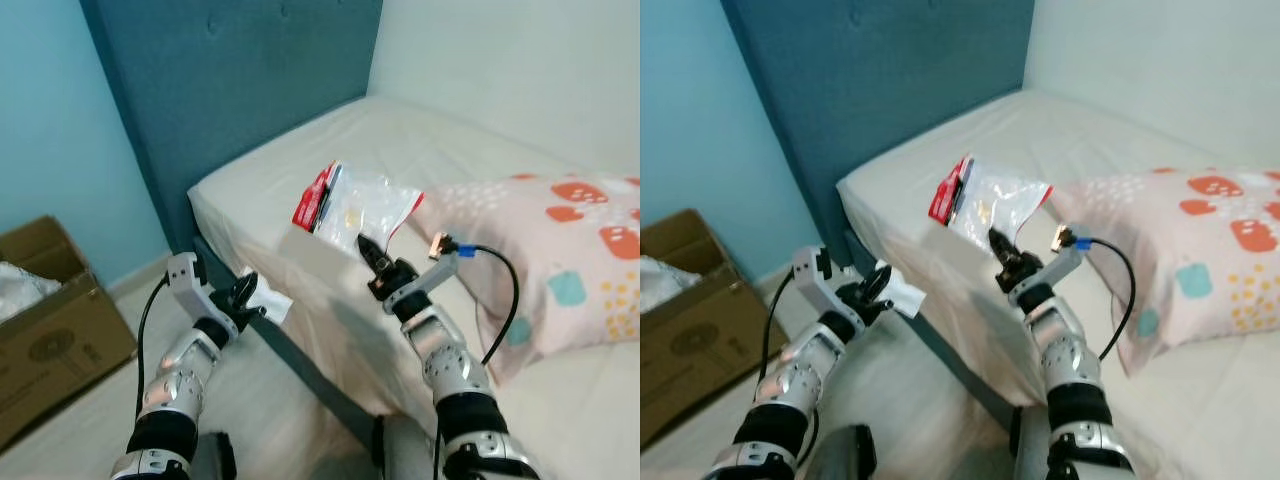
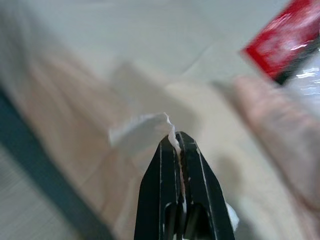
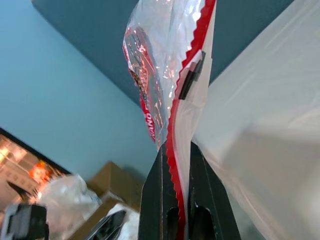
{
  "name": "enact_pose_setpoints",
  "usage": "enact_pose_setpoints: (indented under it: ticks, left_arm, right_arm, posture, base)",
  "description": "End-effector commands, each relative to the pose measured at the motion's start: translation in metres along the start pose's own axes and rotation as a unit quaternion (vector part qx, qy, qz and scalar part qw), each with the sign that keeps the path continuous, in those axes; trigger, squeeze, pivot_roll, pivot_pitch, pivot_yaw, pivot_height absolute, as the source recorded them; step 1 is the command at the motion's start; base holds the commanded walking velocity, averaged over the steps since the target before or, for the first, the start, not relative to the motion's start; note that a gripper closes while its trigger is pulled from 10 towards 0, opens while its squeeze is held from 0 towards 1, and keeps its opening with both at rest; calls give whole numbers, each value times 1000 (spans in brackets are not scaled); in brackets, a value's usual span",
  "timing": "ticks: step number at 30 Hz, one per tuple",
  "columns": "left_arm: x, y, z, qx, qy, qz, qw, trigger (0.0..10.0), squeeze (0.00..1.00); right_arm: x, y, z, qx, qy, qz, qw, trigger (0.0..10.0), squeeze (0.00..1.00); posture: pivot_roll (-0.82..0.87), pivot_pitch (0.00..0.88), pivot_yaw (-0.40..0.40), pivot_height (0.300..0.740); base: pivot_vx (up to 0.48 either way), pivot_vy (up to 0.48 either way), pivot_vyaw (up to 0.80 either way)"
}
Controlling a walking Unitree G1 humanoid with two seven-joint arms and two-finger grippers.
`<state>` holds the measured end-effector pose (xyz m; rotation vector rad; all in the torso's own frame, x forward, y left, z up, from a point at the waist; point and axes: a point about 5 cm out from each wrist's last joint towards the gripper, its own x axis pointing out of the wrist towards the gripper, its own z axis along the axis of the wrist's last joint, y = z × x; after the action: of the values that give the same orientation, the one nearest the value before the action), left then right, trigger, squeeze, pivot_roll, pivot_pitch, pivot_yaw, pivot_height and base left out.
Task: Clean up the room
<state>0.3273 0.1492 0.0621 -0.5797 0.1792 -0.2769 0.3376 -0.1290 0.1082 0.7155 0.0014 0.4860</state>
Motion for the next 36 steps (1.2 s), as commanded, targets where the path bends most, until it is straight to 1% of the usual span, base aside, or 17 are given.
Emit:
enact_pose_setpoints:
  ticks: [1,3,4,6,9,13,15,16,18,22,23,25,29,32,34,35,36]
  left_arm:
    - [-8,13,-19,7,42,43,998,10000,0]
    - [-14,21,-34,16,75,73,994,10000,0]
    - [-22,28,-45,23,101,98,990,10000,0]
    - [-26,32,-51,26,113,111,987,10000,0]
    - [-43,44,-70,27,153,149,977,10000,0]
    - [-54,51,-80,33,180,171,968,10000,0]
    - [-67,58,-91,32,204,193,959,10000,0]
    - [-67,58,-91,32,204,193,959,10000,0]
    - [-80,65,-100,35,223,218,949,10000,0]
    - [-90,69,-108,43,244,231,941,10000,0]
    - [-98,70,-115,50,261,235,935,10000,0]
    - [-104,71,-119,53,273,240,930,10000,0]
    - [-108,72,-123,55,281,243,927,10000,0]
    - [-118,73,-131,71,304,244,918,10000,0]
    - [-120,74,-132,73,308,244,917,10000,0]
    - [-122,74,-133,75,311,245,915,10000,0]
    - [-122,74,-133,75,311,246,915,10000,0]
  right_arm:
    - [-6,-4,-12,-11,24,-8,1000,0,0]
    - [-10,-7,-16,-13,36,-13,999,0,0]
    - [-13,-11,-19,-17,47,-19,999,0,0]
    - [-14,-12,-20,-21,53,-21,998,0,0]
    - [-17,-17,-25,-25,68,-28,997,0,0]
    - [-19,-19,-28,-27,76,-32,996,0,0]
    - [-21,-21,-33,-31,86,-35,995,0,0]
    - [-21,-21,-33,-31,86,-35,995,0,0]
    - [-22,-22,-37,-39,101,-35,994,0,0]
    - [-22,-23,-38,-43,107,-35,993,0,0]
    - [-23,-23,-40,-45,110,-35,992,0,0]
    - [-23,-24,-40,-46,112,-37,992,0,0]
    - [-24,-26,-42,-47,114,-41,991,0,0]
    - [-30,-30,-46,-47,123,-51,990,0,0]
    - [-31,-31,-48,-50,128,-56,989,0,0]
    - [-34,-34,-51,-61,139,-67,986,235,0]
    - [-38,-39,-54,-76,154,-88,981,7882,0]
  posture:
    - [55,0,-47,591]
    - [52,0,-48,601]
    - [50,0,-50,610]
    - [50,0,-50,615]
    - [46,0,-55,630]
    - [49,0,-59,639]
    - [48,0,-63,649]
    - [48,0,-63,649]
    - [53,0,-71,664]
    - [53,0,-72,678]
    - [53,0,-72,688]
    - [48,0,-69,697]
    - [47,0,-69,707]
    - [48,0,-66,722]
    - [48,0,-65,726]
    - [50,0,-65,731]
    - [49,0,-64,731]
  base:
    - [0,0,0]
    - [0,0,0]
    - [0,0,0]
    - [0,0,0]
    - [0,0,0]
    - [0,0,0]
    - [-480,0,0]
    - [-480,0,0]
    - [-231,0,0]
    - [0,0,0]
    - [0,0,0]
    - [0,0,0]
    - [0,0,0]
    - [0,0,0]
    - [0,0,0]
    - [0,0,0]
    - [0,0,0]
